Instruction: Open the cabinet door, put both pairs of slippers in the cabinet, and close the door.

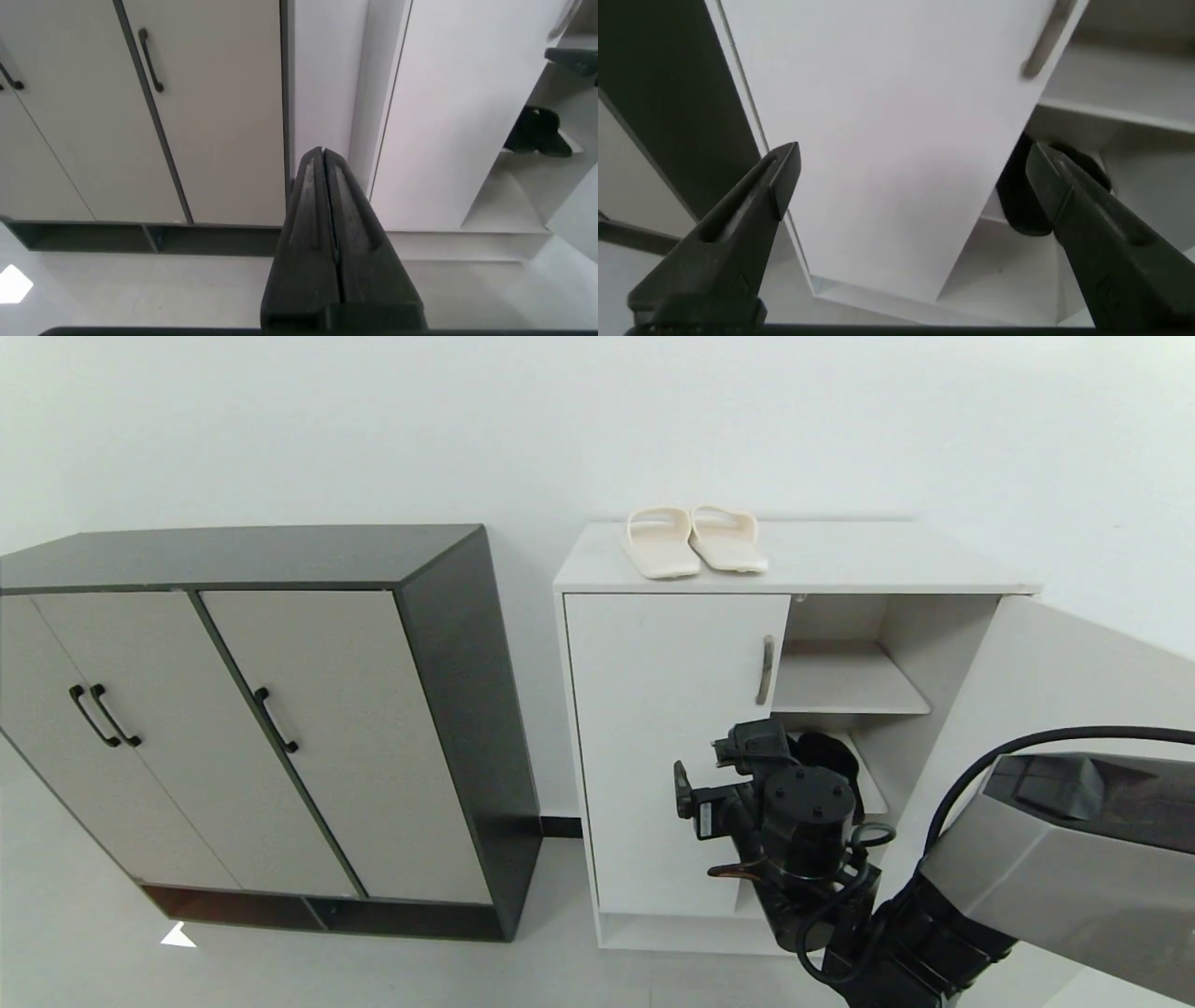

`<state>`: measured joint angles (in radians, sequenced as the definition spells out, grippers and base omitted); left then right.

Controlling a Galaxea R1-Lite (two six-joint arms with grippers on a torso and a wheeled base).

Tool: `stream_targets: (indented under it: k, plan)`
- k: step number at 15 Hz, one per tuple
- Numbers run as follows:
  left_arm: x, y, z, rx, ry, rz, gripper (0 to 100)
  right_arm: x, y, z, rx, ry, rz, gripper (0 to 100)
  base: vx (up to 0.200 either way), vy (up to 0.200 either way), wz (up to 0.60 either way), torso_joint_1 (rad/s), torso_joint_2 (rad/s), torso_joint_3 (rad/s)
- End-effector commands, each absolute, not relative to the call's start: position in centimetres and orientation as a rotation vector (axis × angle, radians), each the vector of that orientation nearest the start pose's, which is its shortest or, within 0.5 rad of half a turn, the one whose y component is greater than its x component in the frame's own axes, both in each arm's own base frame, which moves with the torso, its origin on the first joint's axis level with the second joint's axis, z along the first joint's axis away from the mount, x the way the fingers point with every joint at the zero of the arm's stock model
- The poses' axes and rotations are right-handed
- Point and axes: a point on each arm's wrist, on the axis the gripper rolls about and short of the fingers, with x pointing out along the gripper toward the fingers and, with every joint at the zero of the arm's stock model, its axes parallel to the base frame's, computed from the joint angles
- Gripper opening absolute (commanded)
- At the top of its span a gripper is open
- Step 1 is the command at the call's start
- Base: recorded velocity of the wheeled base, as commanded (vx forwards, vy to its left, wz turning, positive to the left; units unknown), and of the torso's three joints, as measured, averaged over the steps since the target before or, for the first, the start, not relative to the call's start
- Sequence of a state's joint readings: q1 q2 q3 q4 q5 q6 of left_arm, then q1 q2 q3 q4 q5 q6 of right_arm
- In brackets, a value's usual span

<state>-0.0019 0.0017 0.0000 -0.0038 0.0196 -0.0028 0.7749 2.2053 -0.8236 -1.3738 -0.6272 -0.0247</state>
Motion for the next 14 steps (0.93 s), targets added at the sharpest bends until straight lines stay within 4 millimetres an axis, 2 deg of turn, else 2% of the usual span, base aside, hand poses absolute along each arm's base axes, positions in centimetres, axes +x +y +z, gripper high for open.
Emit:
stream_targets:
  k: [1, 14]
  plan:
    - [-2.26, 0.05, 7.60, -0.003, -0.002, 0.017, 0, 28.46, 25.76, 8.10, -0.033, 0.009, 0.143, 100, 0.000, 0.000, 0.00, 0.173, -0.49, -0.305]
    - [-2.26, 0.05, 7.60, -0.003, -0.002, 0.018, 0, 28.64, 25.68, 7.68, -0.040, 0.017, 0.138, 100, 0.000, 0.000, 0.00, 0.212, -0.52, -0.316]
